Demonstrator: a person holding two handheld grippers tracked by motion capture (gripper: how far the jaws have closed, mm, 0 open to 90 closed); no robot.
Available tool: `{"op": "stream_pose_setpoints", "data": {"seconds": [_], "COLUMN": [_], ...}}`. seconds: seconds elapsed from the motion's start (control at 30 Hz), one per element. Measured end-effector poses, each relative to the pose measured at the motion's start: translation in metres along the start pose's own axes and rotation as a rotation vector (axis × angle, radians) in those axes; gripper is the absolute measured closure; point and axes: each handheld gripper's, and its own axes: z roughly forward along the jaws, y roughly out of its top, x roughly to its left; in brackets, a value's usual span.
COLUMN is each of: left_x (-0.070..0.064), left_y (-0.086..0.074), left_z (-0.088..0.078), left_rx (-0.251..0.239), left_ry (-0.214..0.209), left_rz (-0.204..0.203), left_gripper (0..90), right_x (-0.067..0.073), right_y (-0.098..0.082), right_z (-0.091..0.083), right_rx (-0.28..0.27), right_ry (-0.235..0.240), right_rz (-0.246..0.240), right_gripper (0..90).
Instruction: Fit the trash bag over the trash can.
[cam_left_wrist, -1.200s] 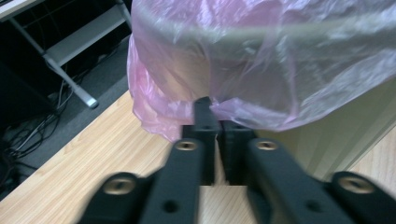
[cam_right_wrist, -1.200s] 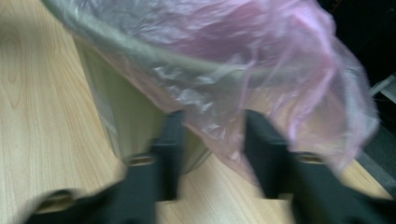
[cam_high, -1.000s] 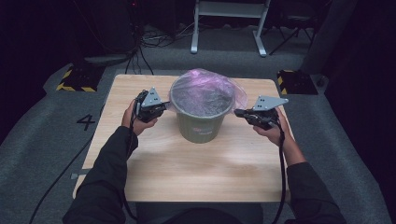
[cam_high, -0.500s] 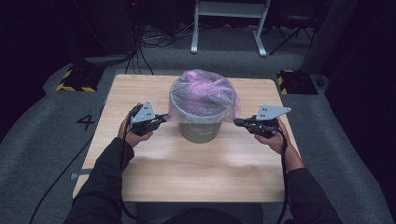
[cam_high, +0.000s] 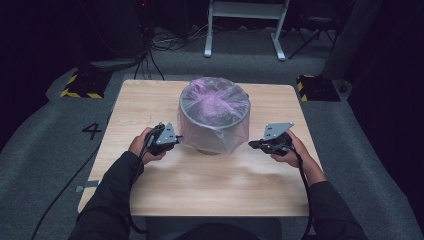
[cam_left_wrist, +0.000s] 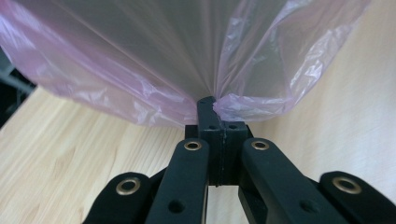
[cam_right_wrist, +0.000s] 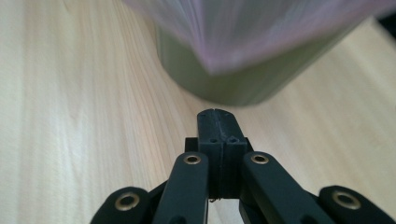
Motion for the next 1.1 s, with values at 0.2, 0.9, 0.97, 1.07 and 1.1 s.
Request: {"op": "stream_pose_setpoints", "data": {"seconds": [0.2, 0.9, 0.97, 1.07, 1.1], "left_x": [-0.002, -0.007, -0.013, -0.021, -0.025], "left_y": [-0.002, -0.048, -0.051, -0.056, -0.057], "left_z": [0.017, -0.019, -0.019, -0.020, -0.020], "left_rx": [-0.014, 0.012, 0.031, 0.042, 0.052], "left_ry": [0.001, 0.007, 0.013, -0.012, -0.009], "left_rz": [-0.039, -0.459, -0.467, -0.478, -0.473], "left_gripper": [89.9, 17.4, 18.3, 18.4, 18.7], "right_x": [-0.007, -0.025, -0.028, -0.035, -0.035], "right_y": [-0.012, 0.017, 0.029, 0.052, 0.057], "right_z": [0.017, -0.062, -0.068, -0.073, -0.073], "right_rx": [-0.007, -0.356, -0.381, -0.401, -0.407], "right_ry": [-0.005, -0.151, -0.156, -0.145, -0.139], "right_rz": [0.065, 0.292, 0.295, 0.294, 0.291], "right_gripper": [90.0, 37.6, 35.7, 31.8, 31.8]}}
